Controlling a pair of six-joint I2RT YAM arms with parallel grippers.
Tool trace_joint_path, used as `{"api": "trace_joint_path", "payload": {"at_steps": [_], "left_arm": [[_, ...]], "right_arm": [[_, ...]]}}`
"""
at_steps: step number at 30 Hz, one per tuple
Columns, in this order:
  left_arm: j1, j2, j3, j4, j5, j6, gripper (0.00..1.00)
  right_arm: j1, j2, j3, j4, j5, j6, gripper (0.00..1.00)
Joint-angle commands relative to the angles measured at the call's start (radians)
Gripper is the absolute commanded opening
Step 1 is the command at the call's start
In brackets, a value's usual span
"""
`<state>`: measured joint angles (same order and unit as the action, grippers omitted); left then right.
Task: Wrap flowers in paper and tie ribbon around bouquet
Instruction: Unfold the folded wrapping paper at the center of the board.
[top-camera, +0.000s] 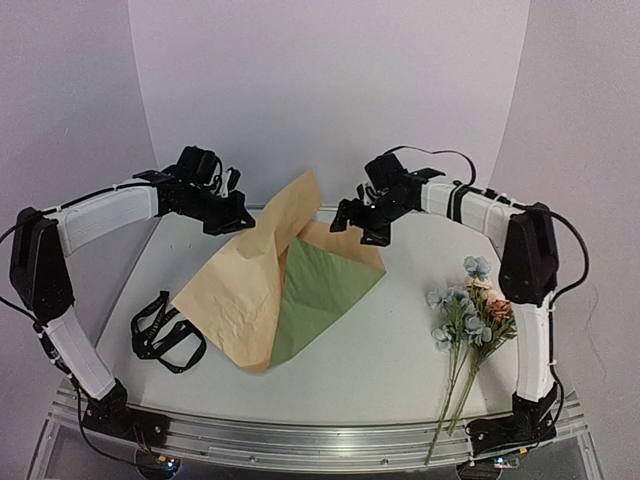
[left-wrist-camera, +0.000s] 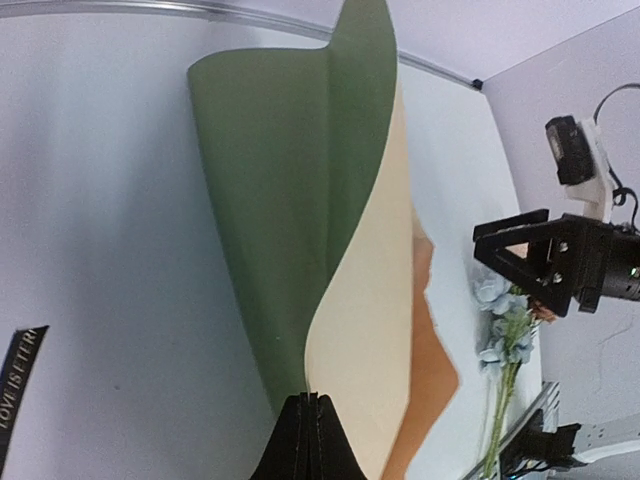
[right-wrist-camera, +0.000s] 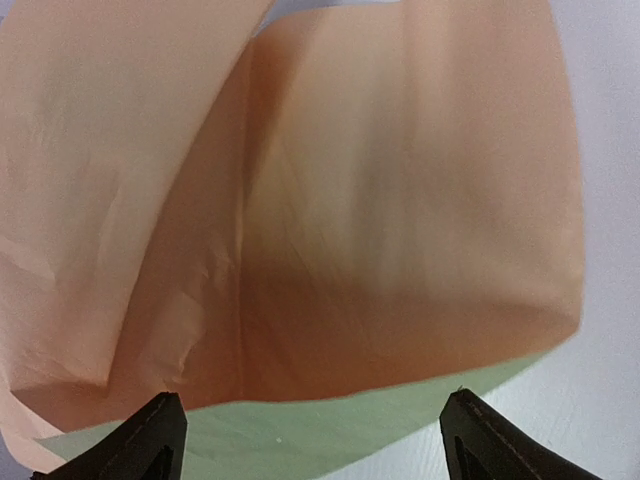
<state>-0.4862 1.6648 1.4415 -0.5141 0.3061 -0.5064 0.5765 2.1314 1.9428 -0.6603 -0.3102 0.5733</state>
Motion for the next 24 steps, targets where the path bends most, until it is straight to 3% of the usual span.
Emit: {"api": "trace_joint_path", "payload": {"at_steps": [1, 6, 9, 19, 24], "left_arm": [[0.078, 0.096, 0.039, -0.050, 0.090, 0.159, 0.00], [0.114, 0.144, 0.039, -0.011, 0.118, 0.187, 0.00], [0.120, 0.174, 0.069, -0.016, 0.082, 0.190, 0.00], [0.180, 0.345, 0.200, -0.041, -0.037, 0.137, 0.00], [0.195, 0.435, 0.265, -0.038, -0.030, 0.131, 0.00]], "right_arm": [[-0.040, 0.228, 0.267, 0.123, -0.126, 0.075, 0.92], [-0.068, 0.479, 0.495, 0.193, -0.165, 0.277, 0.91], [-0.076, 0.520, 0.477, 0.244, -0.219, 0.362, 0.79], [-0.078, 0.239, 0.041, 0.322, -0.486, 0.359, 0.75], [-0.076, 0.182, -0.052, 0.403, -0.630, 0.415, 0.74]]}}
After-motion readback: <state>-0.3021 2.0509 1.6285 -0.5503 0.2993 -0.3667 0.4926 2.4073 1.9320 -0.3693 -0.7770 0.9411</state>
